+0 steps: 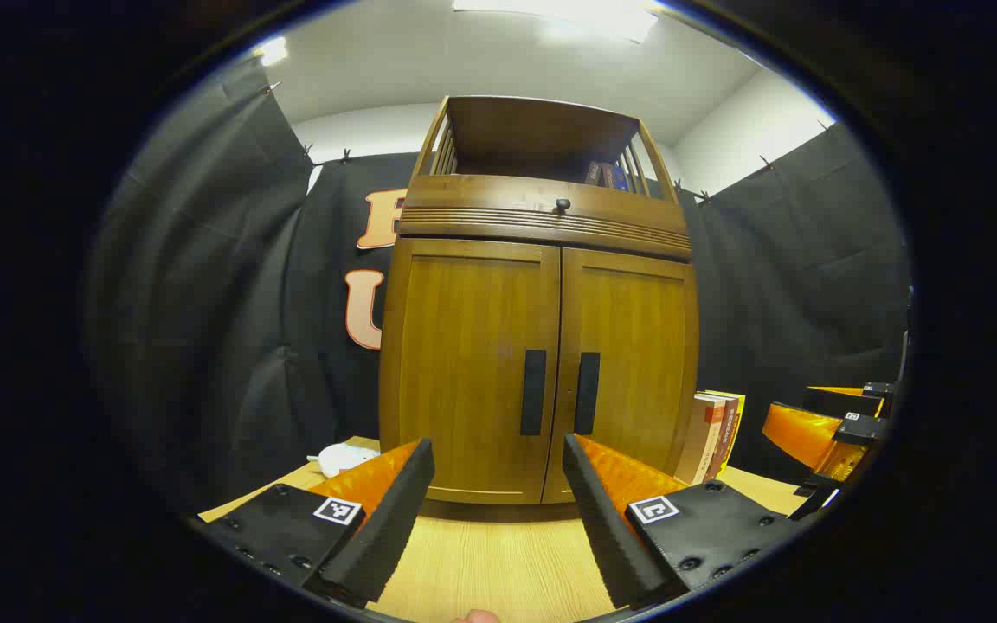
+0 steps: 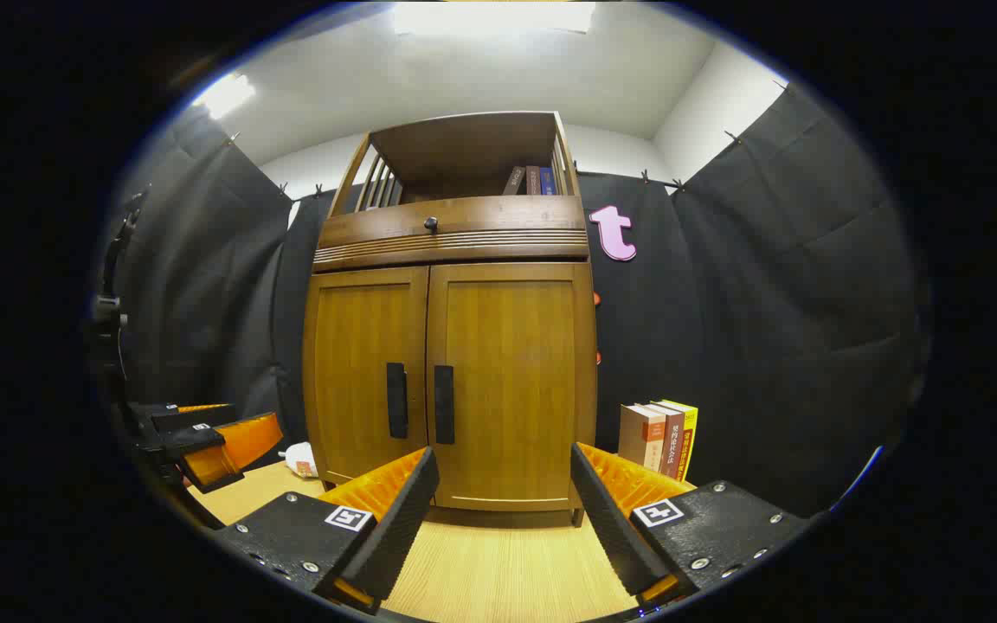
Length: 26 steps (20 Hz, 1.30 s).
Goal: Open the right door of the double-door shoe cabinet with the right hand, and open the left door with the left hand.
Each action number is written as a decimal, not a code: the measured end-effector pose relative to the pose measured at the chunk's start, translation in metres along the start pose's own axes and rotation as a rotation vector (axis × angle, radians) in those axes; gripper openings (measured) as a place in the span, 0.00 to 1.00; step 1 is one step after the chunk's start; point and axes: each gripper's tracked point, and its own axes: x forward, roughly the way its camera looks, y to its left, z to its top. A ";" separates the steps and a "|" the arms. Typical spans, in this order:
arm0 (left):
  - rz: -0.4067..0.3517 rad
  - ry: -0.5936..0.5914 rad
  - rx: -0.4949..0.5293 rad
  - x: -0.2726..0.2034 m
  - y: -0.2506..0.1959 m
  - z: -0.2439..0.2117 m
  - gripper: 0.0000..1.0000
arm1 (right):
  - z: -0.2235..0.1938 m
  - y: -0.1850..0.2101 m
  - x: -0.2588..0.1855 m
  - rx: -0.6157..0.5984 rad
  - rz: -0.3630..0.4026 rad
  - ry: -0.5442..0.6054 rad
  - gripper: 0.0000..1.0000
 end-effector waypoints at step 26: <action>0.004 0.012 0.021 0.025 -0.001 -0.010 0.99 | -0.012 -0.007 0.026 0.003 -0.005 0.025 0.94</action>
